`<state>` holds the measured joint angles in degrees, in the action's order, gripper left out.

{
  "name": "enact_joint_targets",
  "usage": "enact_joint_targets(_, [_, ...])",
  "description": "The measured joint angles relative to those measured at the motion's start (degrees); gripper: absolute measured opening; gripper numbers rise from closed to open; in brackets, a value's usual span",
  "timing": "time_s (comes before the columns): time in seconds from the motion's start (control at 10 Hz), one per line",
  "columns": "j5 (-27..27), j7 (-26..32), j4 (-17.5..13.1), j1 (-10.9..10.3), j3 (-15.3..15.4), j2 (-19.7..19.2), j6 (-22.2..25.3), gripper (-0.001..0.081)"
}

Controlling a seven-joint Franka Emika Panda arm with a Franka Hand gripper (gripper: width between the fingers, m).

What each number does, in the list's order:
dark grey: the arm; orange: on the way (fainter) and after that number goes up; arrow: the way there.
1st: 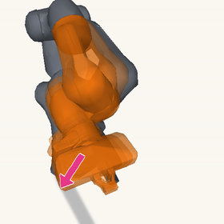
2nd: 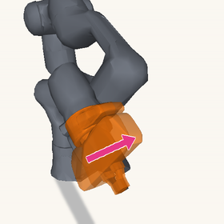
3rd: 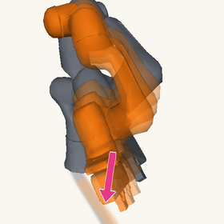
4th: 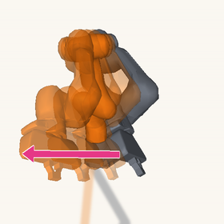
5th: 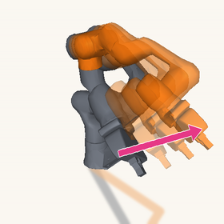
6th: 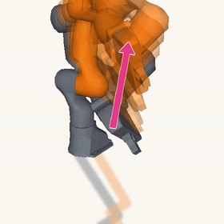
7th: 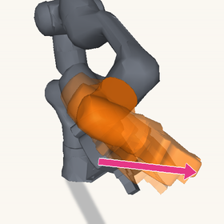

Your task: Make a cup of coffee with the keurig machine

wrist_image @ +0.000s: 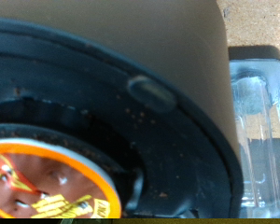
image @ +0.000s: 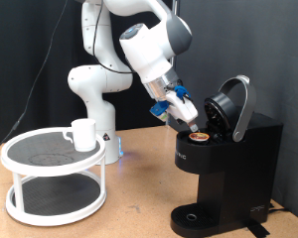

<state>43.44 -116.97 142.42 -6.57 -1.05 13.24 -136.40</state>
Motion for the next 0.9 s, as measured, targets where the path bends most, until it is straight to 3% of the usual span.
enact_joint_targets(0.3, [4.43, 0.99, 0.03, 0.10, 0.03, 0.37, -1.31, 0.0734])
enact_joint_targets(0.6, [4.41, -0.02, -0.03, 0.84, -0.65, 1.63, -0.23, 0.0734])
enact_joint_targets(0.9, [5.91, 2.72, -1.14, 0.85, -2.36, 2.84, 3.77, 0.0734])
